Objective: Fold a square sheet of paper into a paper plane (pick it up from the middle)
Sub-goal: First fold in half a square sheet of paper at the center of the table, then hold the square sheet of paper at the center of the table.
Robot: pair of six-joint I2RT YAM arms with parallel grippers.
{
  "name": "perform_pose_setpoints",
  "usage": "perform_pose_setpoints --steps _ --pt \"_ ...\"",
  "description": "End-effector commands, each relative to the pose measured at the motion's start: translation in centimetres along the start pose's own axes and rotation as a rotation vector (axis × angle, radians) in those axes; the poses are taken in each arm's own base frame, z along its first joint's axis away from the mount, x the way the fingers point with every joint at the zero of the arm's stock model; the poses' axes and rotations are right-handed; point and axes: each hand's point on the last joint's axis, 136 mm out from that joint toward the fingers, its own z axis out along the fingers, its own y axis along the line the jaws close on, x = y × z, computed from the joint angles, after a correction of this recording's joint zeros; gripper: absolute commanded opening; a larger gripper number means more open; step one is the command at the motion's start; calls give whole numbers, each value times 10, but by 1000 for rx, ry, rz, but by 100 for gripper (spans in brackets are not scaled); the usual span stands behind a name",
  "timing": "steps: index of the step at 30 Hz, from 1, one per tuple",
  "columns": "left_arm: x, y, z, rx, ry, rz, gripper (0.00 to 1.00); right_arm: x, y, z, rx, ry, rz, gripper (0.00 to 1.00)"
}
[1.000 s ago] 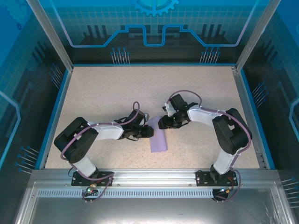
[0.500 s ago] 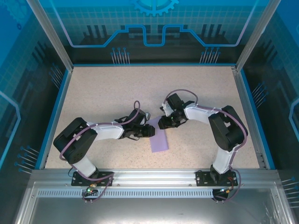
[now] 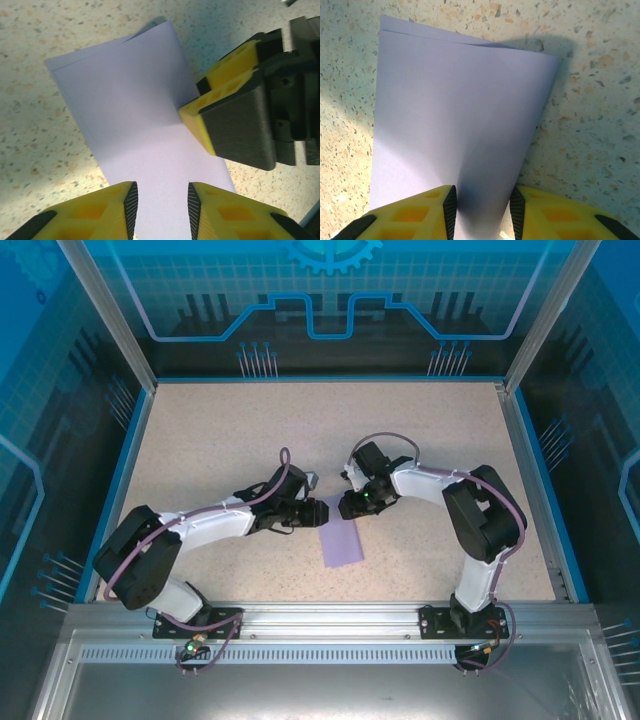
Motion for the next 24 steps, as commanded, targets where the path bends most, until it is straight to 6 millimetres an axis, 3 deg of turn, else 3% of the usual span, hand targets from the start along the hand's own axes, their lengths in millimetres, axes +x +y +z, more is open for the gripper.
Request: perform_pose_setpoints --steps 1,11,24 --pt "-4 11 -11 -47 -18 -19 35 1 4 1 21 14 14 38" --pt "-6 27 -30 -57 -66 -75 35 -2 7 5 39 0 21 38" --pt "0 33 -28 -58 -60 -95 35 2 10 10 66 9 24 38"
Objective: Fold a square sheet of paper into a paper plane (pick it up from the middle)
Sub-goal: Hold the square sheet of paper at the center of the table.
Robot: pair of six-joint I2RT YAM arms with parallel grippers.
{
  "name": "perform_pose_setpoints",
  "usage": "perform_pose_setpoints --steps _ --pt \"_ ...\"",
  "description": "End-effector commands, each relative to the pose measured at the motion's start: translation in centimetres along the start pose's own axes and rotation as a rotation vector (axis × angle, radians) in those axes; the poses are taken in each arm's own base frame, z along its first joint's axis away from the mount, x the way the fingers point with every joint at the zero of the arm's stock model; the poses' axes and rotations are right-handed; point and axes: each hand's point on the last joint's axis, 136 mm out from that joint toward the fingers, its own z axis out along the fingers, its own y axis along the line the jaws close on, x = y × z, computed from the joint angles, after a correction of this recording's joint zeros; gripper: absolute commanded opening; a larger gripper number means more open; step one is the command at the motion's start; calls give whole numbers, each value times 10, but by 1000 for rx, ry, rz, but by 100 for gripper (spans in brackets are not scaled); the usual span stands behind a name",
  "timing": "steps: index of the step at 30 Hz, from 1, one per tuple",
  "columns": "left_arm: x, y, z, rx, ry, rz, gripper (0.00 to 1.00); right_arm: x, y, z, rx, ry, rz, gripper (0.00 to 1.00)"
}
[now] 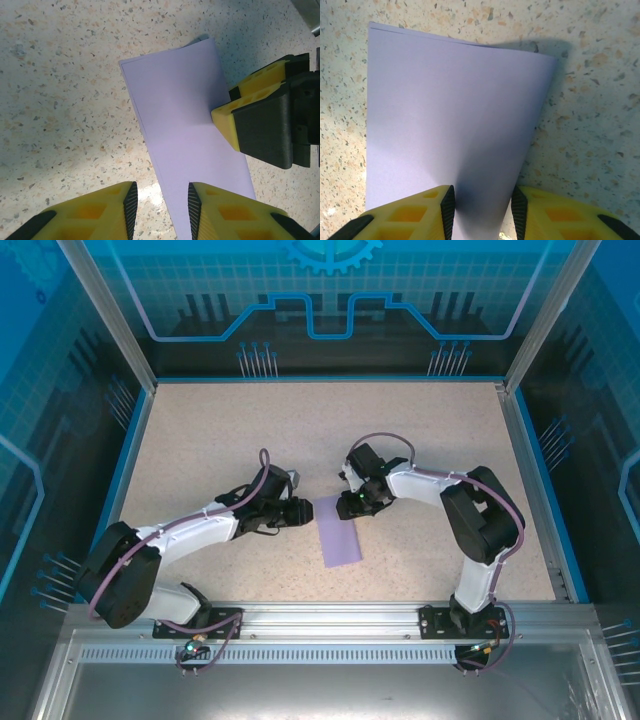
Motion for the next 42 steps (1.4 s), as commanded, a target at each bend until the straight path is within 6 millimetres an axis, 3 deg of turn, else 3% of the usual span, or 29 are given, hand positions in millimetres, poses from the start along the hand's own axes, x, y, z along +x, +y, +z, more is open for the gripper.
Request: perform_pose_setpoints --steps 1,24,42 --pt "3 6 -1 -10 -1 -34 35 3 8 8 0 18 -6 38" --pt "5 5 3 4 12 -37 36 3 9 13 40 21 -2 41" --pt "11 -9 21 67 55 -78 36 5 8 14 55 26 11 40"
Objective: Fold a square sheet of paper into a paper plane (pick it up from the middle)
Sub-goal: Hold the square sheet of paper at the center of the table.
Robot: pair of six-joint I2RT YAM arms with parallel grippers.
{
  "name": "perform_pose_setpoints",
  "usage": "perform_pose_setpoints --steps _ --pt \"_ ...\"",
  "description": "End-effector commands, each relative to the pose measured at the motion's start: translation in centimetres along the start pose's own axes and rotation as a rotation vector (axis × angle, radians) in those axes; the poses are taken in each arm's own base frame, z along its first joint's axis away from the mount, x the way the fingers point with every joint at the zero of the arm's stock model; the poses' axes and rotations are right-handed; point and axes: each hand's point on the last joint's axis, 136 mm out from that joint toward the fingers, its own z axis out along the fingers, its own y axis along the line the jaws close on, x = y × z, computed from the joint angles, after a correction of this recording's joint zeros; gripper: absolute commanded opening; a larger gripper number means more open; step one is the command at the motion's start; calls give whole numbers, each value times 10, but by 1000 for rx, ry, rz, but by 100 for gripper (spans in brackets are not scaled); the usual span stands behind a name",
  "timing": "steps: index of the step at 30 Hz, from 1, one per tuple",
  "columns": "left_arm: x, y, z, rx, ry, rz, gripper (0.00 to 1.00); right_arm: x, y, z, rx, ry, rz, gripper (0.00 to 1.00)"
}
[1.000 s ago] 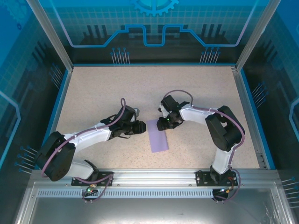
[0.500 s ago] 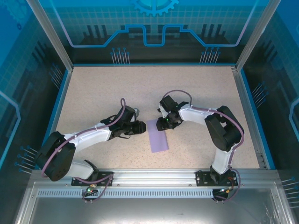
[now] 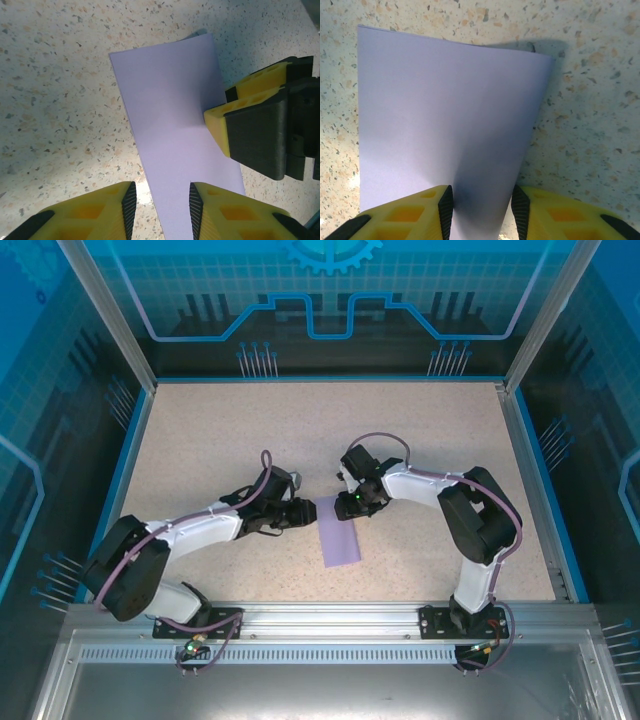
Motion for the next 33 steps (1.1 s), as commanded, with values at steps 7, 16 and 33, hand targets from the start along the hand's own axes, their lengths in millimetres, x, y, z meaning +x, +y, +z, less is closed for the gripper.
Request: perform_pose_setpoints --steps 7,16,33 --pt "15 -13 24 37 53 -34 35 10 5 15 4 33 2 39" --pt "22 -19 40 54 84 -24 29 12 4 16 4 31 7 39" --pt "21 -22 49 58 90 -14 28 13 4 19 10 32 11 39"
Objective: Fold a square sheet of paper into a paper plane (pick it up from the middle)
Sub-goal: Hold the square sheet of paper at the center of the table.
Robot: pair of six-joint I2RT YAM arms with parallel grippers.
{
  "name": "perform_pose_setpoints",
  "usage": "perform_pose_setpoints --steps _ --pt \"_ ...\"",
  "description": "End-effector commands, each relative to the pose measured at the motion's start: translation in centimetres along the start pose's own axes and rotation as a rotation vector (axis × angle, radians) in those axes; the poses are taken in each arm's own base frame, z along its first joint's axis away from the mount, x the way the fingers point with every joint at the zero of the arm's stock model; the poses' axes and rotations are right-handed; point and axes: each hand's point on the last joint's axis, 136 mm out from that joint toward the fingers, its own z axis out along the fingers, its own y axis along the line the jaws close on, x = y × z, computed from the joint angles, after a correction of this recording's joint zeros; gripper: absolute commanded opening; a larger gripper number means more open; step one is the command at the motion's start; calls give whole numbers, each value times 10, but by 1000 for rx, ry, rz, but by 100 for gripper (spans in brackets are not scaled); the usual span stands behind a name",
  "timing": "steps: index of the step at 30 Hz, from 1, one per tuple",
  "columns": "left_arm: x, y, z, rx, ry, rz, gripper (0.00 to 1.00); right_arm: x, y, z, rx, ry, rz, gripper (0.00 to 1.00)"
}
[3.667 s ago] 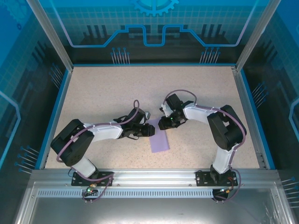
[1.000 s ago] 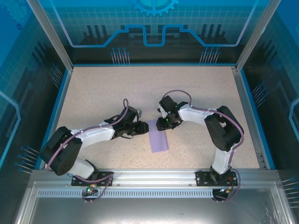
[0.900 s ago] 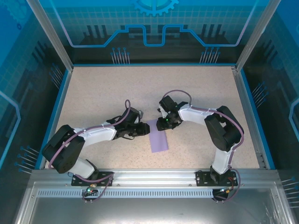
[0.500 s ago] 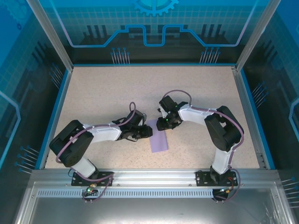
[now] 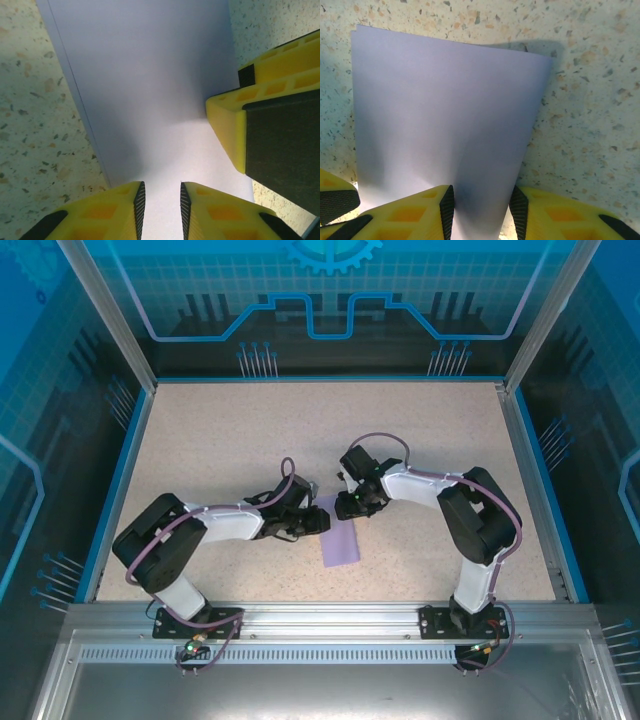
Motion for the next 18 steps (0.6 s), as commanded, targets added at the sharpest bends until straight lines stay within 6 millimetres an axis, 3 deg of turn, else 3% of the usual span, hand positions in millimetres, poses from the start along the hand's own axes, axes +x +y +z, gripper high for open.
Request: perform_pose_setpoints --steps 1,18 --pt "-3 -11 3 27 5 7 28 14 5 18 -8 42 -16 39" --pt "12 14 16 -102 65 38 27 12 7 7 -4 23 -26 42"
